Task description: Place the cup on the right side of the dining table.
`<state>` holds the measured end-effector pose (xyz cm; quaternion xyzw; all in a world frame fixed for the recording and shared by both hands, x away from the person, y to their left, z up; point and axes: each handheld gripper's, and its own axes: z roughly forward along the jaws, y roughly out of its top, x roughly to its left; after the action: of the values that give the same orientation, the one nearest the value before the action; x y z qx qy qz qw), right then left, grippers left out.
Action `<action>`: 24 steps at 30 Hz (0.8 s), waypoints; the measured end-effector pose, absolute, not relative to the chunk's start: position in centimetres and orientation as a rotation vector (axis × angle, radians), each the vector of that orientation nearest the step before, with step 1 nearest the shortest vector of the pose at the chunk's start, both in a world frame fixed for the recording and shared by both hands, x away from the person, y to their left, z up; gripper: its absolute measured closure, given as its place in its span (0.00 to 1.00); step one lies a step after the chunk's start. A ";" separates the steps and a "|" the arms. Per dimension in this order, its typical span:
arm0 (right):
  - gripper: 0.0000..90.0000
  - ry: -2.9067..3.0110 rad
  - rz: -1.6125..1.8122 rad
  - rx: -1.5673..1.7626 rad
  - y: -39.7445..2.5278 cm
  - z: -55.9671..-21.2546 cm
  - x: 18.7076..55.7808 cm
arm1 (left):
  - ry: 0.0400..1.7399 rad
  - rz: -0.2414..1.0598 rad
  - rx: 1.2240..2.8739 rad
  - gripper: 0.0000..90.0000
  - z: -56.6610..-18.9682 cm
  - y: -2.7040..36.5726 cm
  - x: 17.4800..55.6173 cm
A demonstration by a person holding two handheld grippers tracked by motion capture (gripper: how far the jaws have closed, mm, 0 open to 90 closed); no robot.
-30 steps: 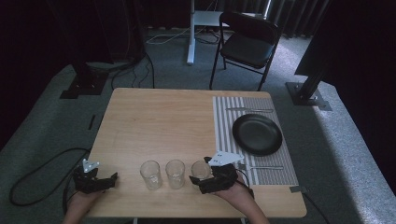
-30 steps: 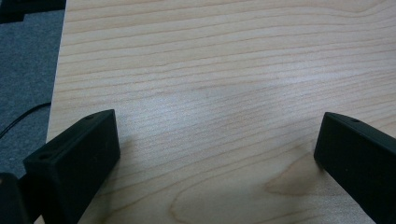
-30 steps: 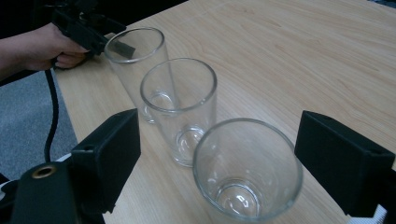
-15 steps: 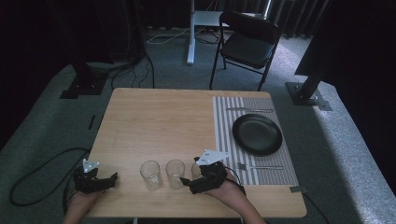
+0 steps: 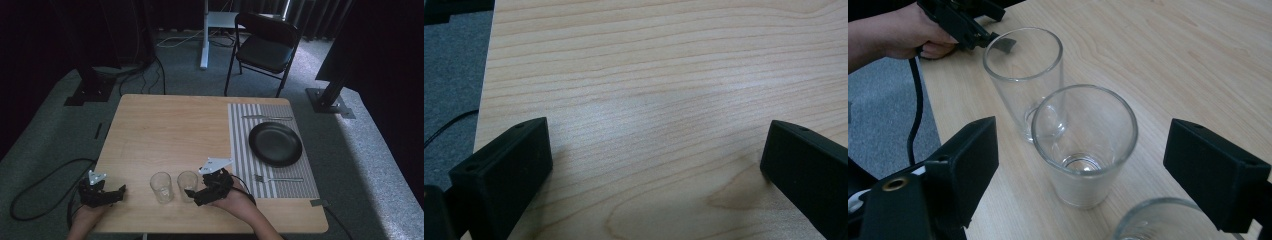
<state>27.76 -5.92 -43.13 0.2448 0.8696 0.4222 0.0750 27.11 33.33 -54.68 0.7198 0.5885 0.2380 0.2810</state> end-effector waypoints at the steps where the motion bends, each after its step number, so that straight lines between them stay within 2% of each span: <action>1: 0.15 2.613 1.263 0.732 -5.8 -43.1 27.8 | 1.577 0.638 1.929 0.01 -54.7 33.3 27.1; 24: 0.16 2.707 1.083 0.713 -3.2 -43.4 28.8 | 1.577 0.637 1.930 0.01 -54.7 33.3 27.1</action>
<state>28.81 -3.15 -43.35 0.2371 0.8996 0.3598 0.0702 27.10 33.33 -54.67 0.7199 0.5885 0.2375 0.2808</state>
